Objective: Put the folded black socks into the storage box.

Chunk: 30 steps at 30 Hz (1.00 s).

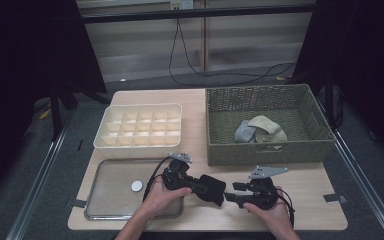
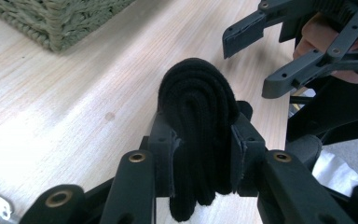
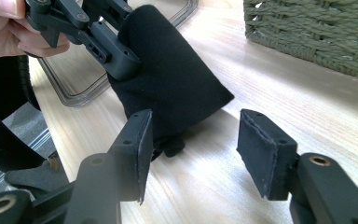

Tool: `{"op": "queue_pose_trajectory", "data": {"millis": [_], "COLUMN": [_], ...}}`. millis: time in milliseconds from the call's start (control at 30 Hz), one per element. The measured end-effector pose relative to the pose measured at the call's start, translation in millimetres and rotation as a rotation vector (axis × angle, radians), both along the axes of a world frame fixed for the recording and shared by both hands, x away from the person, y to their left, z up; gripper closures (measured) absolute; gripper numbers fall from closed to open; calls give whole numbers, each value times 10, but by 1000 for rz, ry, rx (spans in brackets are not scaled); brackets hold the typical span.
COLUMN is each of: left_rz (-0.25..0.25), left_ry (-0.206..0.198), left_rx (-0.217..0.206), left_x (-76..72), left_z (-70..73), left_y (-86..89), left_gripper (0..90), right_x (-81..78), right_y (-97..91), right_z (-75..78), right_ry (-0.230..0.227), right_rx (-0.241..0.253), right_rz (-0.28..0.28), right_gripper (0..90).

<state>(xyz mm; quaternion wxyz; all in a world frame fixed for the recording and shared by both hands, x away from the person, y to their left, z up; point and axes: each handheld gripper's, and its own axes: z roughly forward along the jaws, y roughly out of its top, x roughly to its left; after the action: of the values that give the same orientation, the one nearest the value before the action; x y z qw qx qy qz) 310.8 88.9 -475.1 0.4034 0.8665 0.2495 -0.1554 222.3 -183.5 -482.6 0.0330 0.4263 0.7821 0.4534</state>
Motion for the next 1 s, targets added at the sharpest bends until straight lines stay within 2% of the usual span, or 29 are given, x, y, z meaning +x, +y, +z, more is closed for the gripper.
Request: {"op": "queue_pose_trajectory", "data": {"millis": [100, 133, 167, 267, 300, 333, 400, 533, 700, 767, 967, 1000], "left_rz": [9, 15, 11, 19, 36, 29, 35, 19, 24, 21, 30, 31], "left_ry": [-7, -25, -28, -25, -29, -14, -8, -38, -63, -63, -88, -87], "left_rx": [-1, 13, 6, 8, 21, 9, 15, 42, 41, 29, 47, 39], "left_x": [-13, -16, -12, 6, 3, 22, 34, 33, 39, 61, 89, 97], "left_z": [65, 89, 102, 114, 119, 113, 117, 192, 319, 342, 424, 433], "left_y": [11, 14, 21, 64, 74, 91, 111, 130, 188, 225, 326, 348], "left_gripper": [670, 670, 670, 670, 670, 670, 671, 670, 669, 669, 668, 668], "right_x": [-1, 3, 4, 6, 9, 9, 9, 16, 18, 15, 2, 1], "right_y": [-11, -16, -19, -26, -32, -37, -40, -56, -67, -63, -71, -73], "right_z": [3, 3, 3, 4, 3, 4, 5, 6, 6, 8, 26, 27], "right_ry": [0, -4, -5, -2, -2, 2, 3, 1, 0, 1, -14, -15], "right_rx": [2, 2, 3, 9, 20, 23, 20, 19, 18, 18, 18, 18], "right_rz": [-9, -9, -9, -13, -12, -14, -22, -25, -32, -35, -44, -44], "right_gripper": [447, 446, 444, 443, 441, 439, 435, 417, 394, 385, 351, 344]}}
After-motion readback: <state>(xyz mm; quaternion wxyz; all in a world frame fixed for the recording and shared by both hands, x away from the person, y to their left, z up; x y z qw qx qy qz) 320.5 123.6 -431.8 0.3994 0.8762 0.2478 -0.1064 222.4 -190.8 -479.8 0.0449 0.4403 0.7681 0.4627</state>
